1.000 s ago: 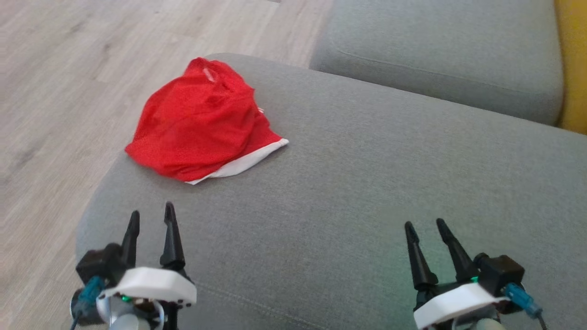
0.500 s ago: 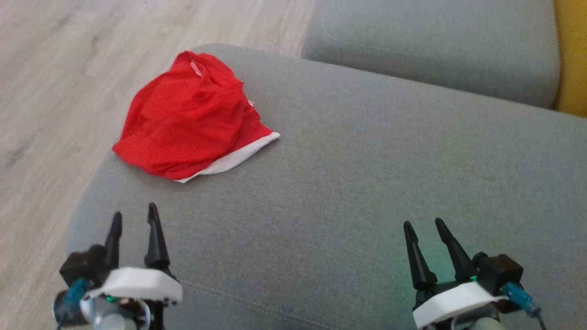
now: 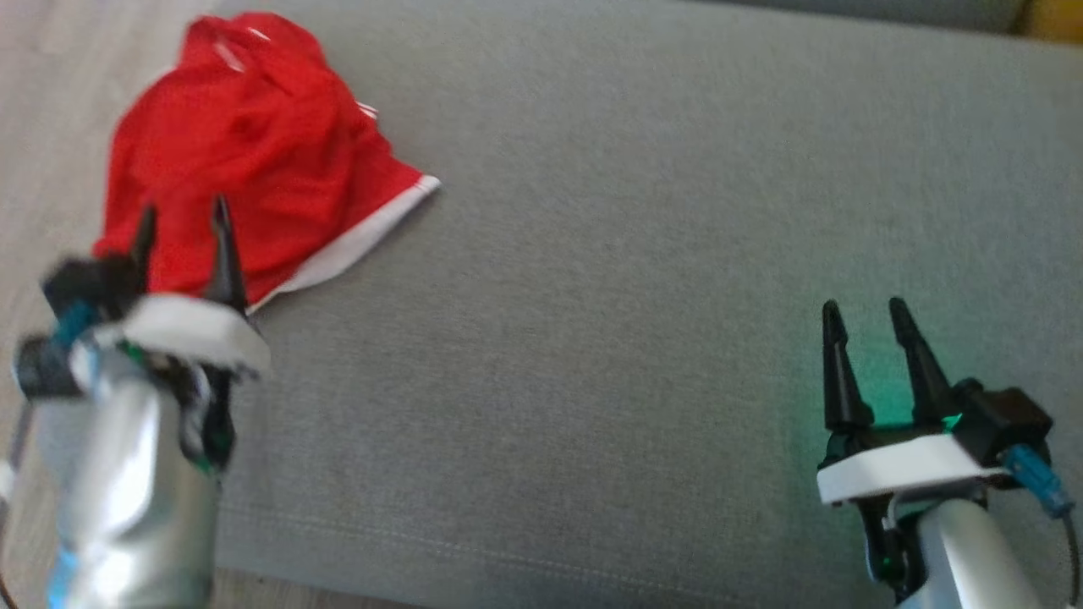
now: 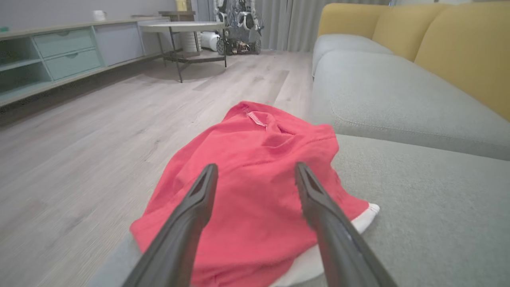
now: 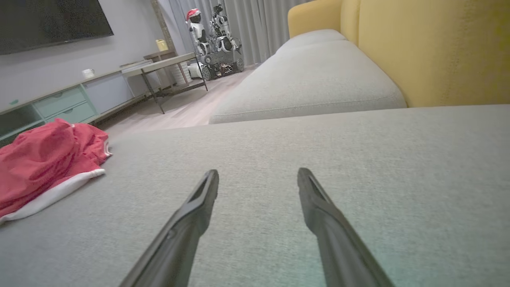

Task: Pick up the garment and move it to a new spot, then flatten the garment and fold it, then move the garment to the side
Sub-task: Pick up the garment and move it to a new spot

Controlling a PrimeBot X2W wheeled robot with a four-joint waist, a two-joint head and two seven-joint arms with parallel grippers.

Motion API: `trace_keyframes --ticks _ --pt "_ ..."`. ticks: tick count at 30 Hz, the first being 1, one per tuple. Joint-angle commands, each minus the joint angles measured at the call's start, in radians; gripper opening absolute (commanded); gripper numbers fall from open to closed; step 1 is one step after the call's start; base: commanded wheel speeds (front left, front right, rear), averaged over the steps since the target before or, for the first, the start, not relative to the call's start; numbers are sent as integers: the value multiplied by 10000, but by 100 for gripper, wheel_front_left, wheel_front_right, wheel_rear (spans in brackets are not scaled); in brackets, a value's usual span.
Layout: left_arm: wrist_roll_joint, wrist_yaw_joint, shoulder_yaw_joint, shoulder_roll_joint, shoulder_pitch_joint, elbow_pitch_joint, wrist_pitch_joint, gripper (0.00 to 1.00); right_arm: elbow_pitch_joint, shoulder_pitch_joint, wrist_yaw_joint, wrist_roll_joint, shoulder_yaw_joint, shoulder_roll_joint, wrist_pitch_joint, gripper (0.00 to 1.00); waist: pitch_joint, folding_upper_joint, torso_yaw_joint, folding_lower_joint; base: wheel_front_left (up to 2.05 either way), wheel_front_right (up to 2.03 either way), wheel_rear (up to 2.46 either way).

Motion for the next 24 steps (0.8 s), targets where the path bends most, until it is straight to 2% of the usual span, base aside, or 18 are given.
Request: trace_keyframes --ticks 1,12,22,24 --pt "-66 -156 322 587 -1034 182 324 100 -410 -398 -7 -116 149 -54 -136 100 779 0 -624 -1 0 0 0" --pt "-2 -682 80 1722 -3683 2661 2028 100 -670 -717 -7 -222 76 -54 -136 100 1705 0 -1269 -1 0 0 0" --pt "187 -498 -136 2250 -4959 4757 2767 100 -749 -836 -7 -178 290 -54 -136 100 2024 0 -1557 -1 0 0 0" --pt "141 -552 -156 2278 -5093 5118 2875 7 -746 -845 -7 -172 293 -54 -136 100 2044 0 -1577 -1 0 0 0"
